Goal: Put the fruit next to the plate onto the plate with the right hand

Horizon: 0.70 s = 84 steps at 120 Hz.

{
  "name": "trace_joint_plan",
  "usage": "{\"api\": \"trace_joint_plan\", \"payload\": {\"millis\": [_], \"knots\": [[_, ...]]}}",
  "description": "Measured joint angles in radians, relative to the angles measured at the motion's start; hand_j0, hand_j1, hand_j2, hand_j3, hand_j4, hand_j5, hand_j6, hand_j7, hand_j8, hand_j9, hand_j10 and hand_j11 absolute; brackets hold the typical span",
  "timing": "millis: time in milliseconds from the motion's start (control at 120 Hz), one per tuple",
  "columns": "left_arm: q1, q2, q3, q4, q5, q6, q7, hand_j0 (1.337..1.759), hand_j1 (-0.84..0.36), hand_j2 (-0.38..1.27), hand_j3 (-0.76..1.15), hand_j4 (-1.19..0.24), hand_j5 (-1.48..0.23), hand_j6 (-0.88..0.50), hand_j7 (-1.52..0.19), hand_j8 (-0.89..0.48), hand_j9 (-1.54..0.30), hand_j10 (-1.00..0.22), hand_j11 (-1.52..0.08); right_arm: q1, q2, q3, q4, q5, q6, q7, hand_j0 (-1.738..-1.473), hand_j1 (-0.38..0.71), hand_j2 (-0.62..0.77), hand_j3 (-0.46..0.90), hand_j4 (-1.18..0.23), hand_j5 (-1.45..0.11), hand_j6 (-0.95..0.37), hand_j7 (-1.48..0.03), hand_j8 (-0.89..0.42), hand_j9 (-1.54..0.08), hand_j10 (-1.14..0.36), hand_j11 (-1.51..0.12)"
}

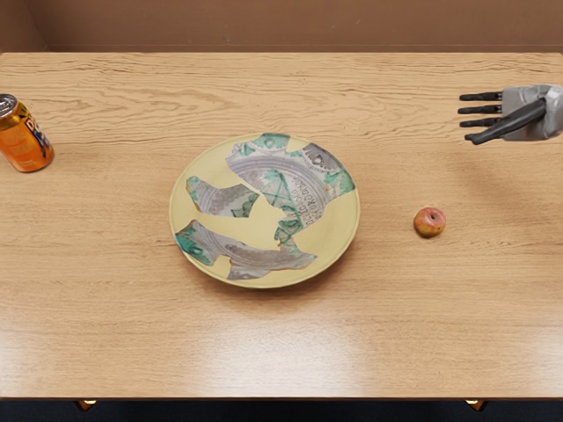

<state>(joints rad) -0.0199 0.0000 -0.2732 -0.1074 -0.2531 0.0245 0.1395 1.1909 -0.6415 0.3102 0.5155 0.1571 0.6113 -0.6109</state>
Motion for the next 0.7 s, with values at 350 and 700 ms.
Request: {"api": "trace_joint_plan", "payload": {"millis": [350, 700], "knots": [[0.000, 0.000, 0.000, 0.000, 0.000, 0.000, 0.000, 1.658, 0.35, 0.00, 0.00, 0.00, 0.00, 0.00, 0.00, 0.00, 0.00, 0.00, 0.00, 0.119, 0.037, -0.142, 0.395, -0.368, -0.005, 0.000, -1.658, -0.35, 0.00, 0.00, 0.00, 0.00, 0.00, 0.00, 0.00, 0.00, 0.00, 0.00], [0.000, 0.000, 0.000, 0.000, 0.000, 0.000, 0.000, 1.658, 0.35, 0.00, 0.00, 0.00, 0.00, 0.00, 0.00, 0.00, 0.00, 0.00, 0.00, 0.385, -0.006, -0.519, 0.879, -0.633, -0.543, 0.000, -1.658, -0.35, 0.00, 0.00, 0.00, 0.00, 0.00, 0.00, 0.00, 0.00, 0.00, 0.00]]}}
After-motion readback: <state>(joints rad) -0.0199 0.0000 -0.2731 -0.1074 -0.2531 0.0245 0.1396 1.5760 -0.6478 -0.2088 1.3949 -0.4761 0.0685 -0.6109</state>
